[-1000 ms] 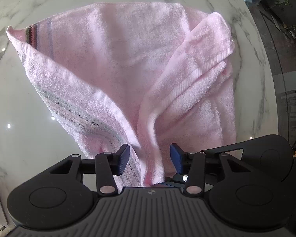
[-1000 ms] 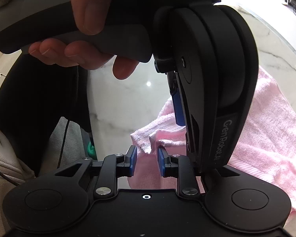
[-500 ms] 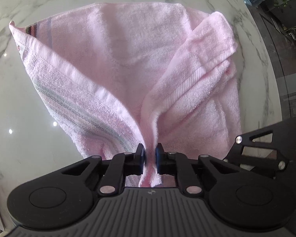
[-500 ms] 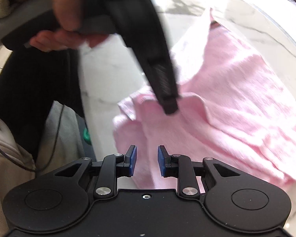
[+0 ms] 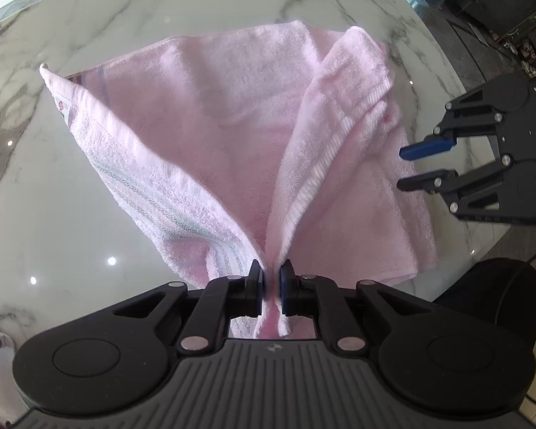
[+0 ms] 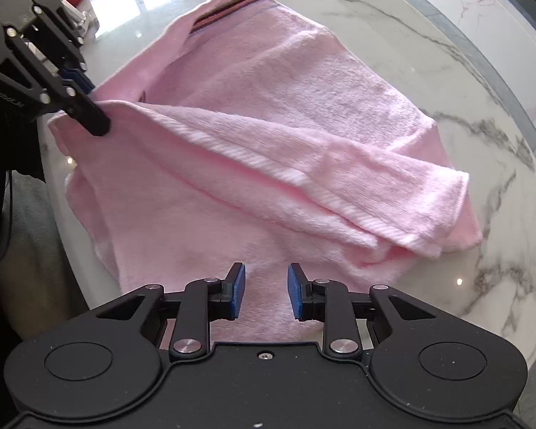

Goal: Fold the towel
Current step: 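Move the right gripper to another folded towel corner and close on it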

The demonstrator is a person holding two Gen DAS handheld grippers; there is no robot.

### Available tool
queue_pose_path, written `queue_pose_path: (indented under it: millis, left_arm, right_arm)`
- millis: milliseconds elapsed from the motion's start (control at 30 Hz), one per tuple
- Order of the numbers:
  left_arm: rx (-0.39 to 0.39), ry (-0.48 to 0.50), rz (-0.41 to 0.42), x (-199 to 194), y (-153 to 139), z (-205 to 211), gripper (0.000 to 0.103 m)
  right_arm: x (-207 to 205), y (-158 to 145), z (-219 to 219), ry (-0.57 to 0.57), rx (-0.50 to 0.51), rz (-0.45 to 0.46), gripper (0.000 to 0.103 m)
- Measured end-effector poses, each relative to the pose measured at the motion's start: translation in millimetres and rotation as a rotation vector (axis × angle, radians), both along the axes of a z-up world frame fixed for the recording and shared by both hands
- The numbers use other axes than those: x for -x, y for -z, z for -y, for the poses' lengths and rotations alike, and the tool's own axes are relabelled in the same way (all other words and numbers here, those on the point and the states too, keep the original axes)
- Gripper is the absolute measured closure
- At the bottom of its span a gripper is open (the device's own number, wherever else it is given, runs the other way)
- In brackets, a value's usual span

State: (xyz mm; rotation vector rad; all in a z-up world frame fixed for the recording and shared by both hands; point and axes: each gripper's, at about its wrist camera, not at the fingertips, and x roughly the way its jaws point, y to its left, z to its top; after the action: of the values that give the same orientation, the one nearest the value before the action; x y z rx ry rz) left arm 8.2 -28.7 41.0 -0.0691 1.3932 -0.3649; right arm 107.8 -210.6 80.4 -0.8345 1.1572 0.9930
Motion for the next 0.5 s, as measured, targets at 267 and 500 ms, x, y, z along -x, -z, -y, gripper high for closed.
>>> queue_pose_path:
  millis: [267, 500]
  left_arm:
    - [0.016, -0.034, 0.012, 5.7, -4.1, -18.7, 0.095]
    - [-0.005, -0.026, 0.026, 14.9, -6.6, -20.2, 0.095]
  right_arm:
    - [-28.7, 9.8, 6.7, -0.059, 0.05, 0.103, 0.06]
    - [-46.3, 16.5, 6.3, -0.225, 0.105, 0.321, 0.062]
